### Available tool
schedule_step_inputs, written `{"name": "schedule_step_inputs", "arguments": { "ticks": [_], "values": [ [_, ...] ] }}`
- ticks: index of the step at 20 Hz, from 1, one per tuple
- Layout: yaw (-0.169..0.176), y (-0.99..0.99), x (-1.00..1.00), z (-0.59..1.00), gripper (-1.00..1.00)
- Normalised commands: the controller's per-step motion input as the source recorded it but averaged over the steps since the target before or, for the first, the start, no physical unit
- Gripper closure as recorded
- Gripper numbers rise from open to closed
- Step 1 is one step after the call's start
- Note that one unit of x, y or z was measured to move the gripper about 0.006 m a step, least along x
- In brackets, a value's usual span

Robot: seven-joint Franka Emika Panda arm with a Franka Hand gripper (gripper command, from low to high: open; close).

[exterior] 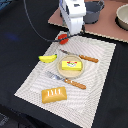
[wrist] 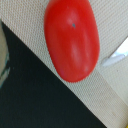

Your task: Interact with the objects in diverse but meaningful ways.

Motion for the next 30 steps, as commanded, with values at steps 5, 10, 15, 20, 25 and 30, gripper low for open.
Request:
{"name": "schedule_step_inputs", "arguments": {
  "ticks": [5, 10, 15, 20, 25, 30],
  "values": [
    [0.063, 0.0, -0.28, -0.41, -1.0],
    [0.063, 0.0, -0.27, -0.35, -1.0],
    [0.068, -0.03, -0.26, -0.22, 1.0],
    [0.068, -0.01, -0.22, -0.11, 1.0],
    [0.053, -0.01, -0.09, 0.0, 1.0],
    [0.021, 0.0, 0.03, 0.41, 1.0]
  ]
}}
